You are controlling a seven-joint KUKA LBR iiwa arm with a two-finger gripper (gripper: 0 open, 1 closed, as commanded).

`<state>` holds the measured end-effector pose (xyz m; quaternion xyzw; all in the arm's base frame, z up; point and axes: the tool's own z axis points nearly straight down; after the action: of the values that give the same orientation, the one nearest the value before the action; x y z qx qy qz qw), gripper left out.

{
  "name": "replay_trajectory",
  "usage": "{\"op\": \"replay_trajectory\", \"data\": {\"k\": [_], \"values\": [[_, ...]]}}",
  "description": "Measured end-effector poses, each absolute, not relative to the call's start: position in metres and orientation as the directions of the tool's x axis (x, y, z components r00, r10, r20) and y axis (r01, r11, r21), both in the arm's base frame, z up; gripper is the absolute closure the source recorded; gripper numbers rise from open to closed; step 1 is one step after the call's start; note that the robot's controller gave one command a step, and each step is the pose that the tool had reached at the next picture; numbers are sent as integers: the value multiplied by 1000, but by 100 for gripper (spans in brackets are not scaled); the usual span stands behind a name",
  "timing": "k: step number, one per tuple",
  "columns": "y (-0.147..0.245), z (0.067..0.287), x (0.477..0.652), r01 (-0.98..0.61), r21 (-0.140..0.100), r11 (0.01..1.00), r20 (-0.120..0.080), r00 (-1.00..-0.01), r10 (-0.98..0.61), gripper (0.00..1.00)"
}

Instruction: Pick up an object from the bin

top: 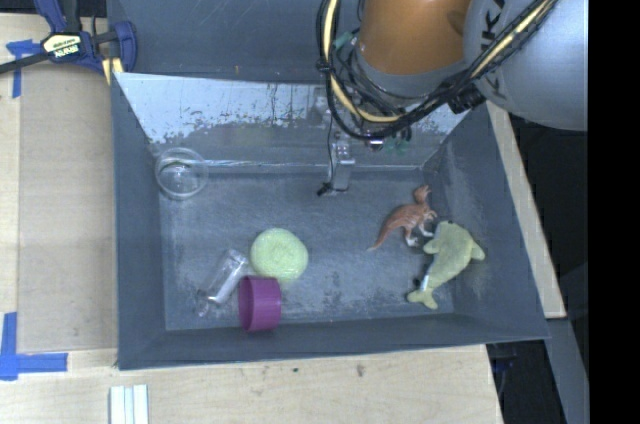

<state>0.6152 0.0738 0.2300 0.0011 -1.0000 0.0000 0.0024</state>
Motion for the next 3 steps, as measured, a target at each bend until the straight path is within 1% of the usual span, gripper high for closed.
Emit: {"op": "replay_trajectory", "data": {"k": [1,2,3], "values": [[73,235,617,-1,1,1000,-4,-1000,-1,0],[86,178,602,86,1,996,-7,-996,86,0],[108,160,566,181,0,983,1,-983,181,0]]}}
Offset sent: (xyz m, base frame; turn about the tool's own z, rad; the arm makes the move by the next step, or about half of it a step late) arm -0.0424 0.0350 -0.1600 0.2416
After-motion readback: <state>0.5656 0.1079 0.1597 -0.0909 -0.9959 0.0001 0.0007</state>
